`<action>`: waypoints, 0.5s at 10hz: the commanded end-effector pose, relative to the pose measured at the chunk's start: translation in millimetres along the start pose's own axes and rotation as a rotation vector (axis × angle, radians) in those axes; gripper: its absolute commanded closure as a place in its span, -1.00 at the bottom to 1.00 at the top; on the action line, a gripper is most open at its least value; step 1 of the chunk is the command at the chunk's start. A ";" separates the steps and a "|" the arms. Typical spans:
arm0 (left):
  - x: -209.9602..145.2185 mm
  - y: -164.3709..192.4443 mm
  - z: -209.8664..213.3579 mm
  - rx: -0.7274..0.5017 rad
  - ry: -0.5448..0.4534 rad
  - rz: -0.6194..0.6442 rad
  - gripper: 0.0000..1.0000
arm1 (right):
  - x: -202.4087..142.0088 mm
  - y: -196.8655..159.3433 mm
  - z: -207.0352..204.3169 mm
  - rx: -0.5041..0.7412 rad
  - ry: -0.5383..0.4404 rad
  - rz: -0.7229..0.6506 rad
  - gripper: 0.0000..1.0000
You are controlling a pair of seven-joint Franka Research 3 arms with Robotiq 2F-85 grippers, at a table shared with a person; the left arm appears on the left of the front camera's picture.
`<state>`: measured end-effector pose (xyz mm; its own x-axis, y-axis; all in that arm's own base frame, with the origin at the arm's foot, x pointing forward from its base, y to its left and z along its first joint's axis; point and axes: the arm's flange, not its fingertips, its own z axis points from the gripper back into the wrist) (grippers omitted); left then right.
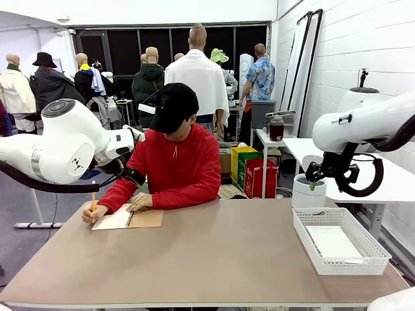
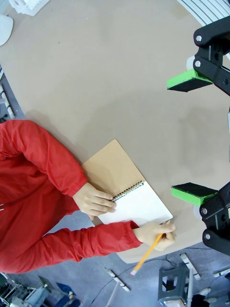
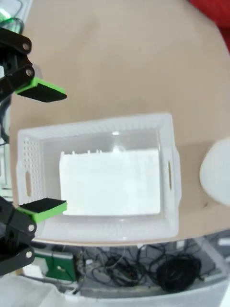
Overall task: Sort the paper based on its condition.
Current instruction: If a person hands you a paper, place it in the Organizing basket , and if it's crumpled, put it in the Trash can.
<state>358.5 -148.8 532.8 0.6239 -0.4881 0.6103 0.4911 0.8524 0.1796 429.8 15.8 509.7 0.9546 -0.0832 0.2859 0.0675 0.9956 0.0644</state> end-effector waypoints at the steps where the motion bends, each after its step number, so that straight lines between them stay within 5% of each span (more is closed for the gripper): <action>1: -0.8 -0.1 -0.3 -0.001 0.002 -0.003 -1.00 | -25.7 11.2 10.2 0.109 0.012 0.135 -1.00; 5: -0.8 -0.1 -0.3 -0.001 0.002 -0.003 -1.00 | -64.6 53.5 17.9 0.234 -0.039 0.467 -1.00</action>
<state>358.5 -148.8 532.8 0.6239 -0.4881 0.6103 0.4911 0.8524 0.1796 374.2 76.3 519.6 0.8934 0.2923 0.3411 -0.3459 0.9321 0.1071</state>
